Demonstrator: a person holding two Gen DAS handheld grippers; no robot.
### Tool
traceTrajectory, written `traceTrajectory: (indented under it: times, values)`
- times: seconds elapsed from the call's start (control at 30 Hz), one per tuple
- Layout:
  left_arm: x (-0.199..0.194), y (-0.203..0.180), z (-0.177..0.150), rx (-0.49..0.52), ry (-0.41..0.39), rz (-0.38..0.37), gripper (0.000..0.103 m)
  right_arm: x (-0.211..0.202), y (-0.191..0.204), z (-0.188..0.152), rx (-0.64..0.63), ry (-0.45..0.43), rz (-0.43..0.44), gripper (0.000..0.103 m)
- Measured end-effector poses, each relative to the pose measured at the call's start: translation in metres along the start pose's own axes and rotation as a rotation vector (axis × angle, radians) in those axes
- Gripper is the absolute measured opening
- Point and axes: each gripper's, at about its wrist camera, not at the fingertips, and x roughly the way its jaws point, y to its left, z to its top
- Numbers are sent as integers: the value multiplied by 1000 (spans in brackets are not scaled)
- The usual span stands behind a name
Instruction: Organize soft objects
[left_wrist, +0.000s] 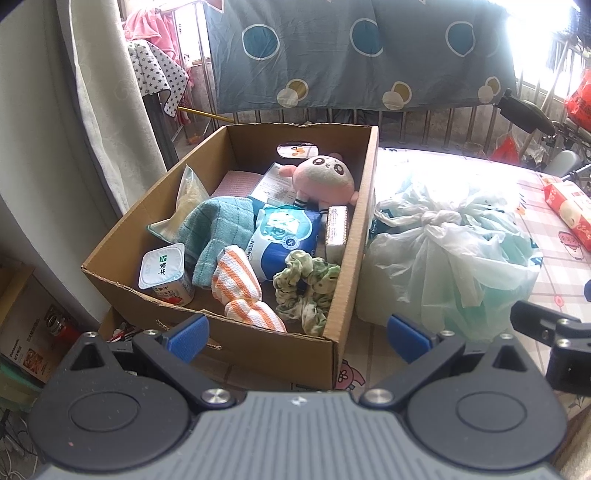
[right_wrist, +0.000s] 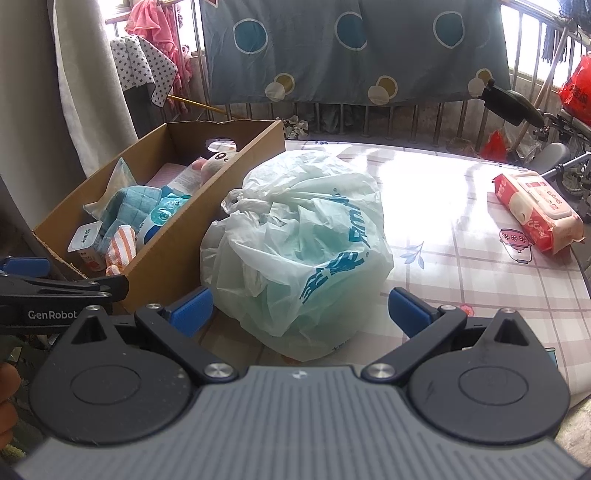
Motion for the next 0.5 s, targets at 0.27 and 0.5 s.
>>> traceTrajectory:
  times: [0.27, 0.5]
  values:
    - [2, -3, -1, 16, 14, -15, 103, 2, -3, 0, 13, 8, -2, 102]
    - [2, -6, -1, 27, 18, -23, 103, 3, -4, -1, 17, 11, -6, 102]
